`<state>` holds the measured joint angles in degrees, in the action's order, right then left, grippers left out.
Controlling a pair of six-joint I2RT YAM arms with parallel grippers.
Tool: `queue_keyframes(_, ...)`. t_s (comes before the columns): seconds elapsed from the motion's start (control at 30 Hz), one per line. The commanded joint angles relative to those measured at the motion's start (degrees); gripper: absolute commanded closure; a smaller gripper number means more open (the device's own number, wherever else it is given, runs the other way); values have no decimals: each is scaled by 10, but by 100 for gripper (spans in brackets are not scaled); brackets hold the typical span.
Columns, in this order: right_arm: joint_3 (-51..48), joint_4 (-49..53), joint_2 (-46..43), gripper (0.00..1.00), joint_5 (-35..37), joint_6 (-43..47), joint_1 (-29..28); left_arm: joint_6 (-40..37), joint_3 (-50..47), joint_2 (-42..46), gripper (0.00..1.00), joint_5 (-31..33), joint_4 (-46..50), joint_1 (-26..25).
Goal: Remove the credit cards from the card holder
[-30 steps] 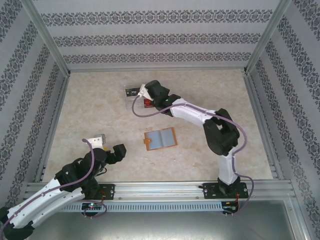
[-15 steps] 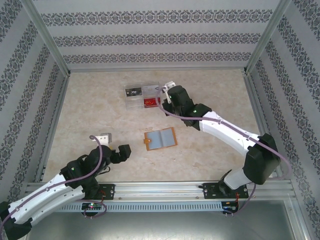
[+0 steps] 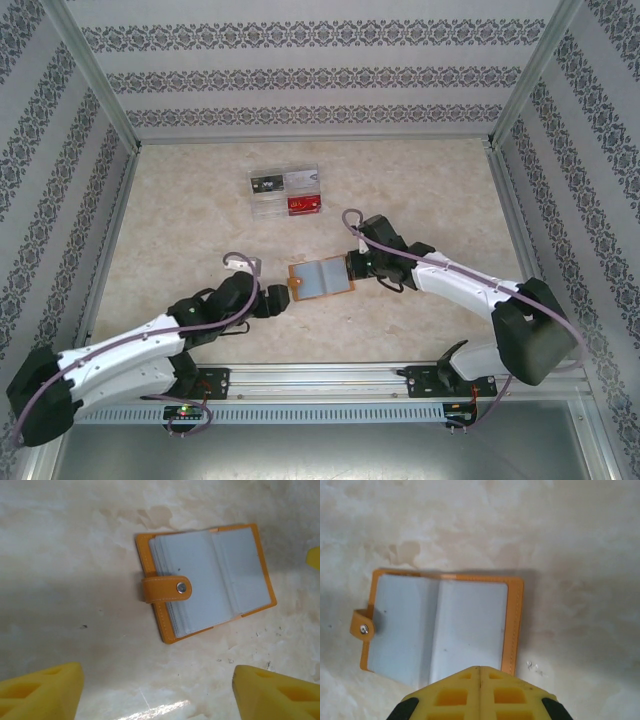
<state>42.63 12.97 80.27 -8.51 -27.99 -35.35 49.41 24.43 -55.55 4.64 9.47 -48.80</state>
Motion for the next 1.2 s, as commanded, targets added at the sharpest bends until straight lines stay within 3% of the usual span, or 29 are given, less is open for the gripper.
queue_keyframes(0.0, -22, -36, 20, 100, -36, -21, 6, 15, 26, -46, 26, -25, -69, -5)
queue_keyframes(0.37, -46, -71, 73, 100, -7, -35, 6, 11, 82, -167, 37, -48, -104, -9)
queue_keyframes(0.5, -51, -88, 94, 100, -33, -45, 4, 11, 97, -208, 41, -55, -116, -13)
queue_keyframes(1.17, -58, -105, 102, 100, -48, -55, -9, 14, 150, -314, 45, -24, -102, -13)
